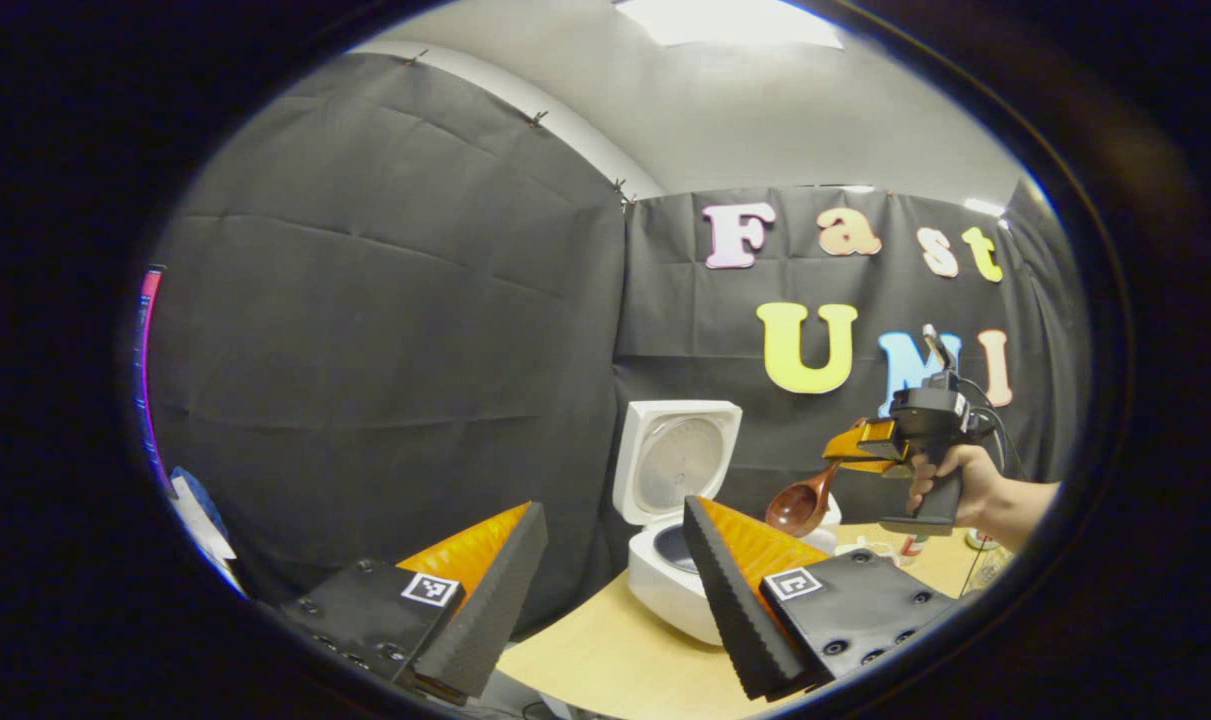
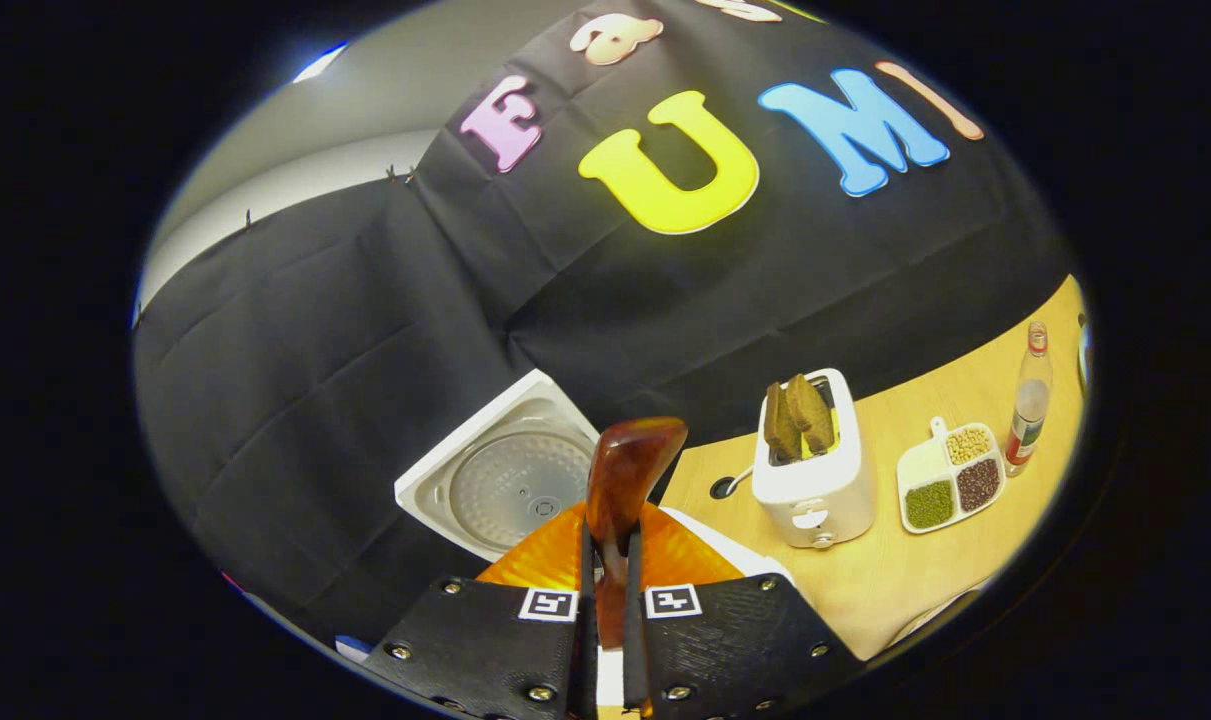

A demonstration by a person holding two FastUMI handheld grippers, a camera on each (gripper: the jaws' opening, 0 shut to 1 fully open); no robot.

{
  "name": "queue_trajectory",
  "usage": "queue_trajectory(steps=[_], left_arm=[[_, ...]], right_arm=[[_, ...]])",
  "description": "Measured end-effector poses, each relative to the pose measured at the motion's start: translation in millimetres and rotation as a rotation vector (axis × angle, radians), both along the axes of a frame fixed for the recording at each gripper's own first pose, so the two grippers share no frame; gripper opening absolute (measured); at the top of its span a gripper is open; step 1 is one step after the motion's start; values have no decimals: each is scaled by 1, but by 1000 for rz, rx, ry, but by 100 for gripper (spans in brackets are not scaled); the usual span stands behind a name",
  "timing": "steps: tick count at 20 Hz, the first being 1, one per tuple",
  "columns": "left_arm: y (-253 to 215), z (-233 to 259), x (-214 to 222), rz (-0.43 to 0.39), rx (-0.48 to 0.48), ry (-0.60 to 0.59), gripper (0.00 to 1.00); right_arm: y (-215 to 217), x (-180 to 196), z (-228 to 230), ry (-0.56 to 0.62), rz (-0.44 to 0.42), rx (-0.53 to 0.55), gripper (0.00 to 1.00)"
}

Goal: Close the left gripper, press the button to open the rice cooker; take a wooden spoon from the chopstick holder with the right hand, scoop a spoonful of rice and pour it into the rice cooker, then put the wooden spoon back into the chopstick holder.

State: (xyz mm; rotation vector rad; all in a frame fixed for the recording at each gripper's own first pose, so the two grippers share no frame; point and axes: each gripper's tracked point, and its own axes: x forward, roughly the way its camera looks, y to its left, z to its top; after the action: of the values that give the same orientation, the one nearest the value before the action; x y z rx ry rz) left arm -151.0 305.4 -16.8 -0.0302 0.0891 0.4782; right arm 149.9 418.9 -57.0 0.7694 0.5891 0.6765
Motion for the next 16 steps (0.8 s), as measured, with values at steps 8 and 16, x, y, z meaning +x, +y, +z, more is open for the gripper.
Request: queue_trajectory(steps=[8, 16], left_arm=[[-39, 20, 43, -69, 23, -43, 91], [-102, 34, 80, -174, 21, -80, 91]], right_arm=[[-116, 13, 6, 10, -140, -2, 10], [-228, 12, 1, 8, -267, -26, 10]])
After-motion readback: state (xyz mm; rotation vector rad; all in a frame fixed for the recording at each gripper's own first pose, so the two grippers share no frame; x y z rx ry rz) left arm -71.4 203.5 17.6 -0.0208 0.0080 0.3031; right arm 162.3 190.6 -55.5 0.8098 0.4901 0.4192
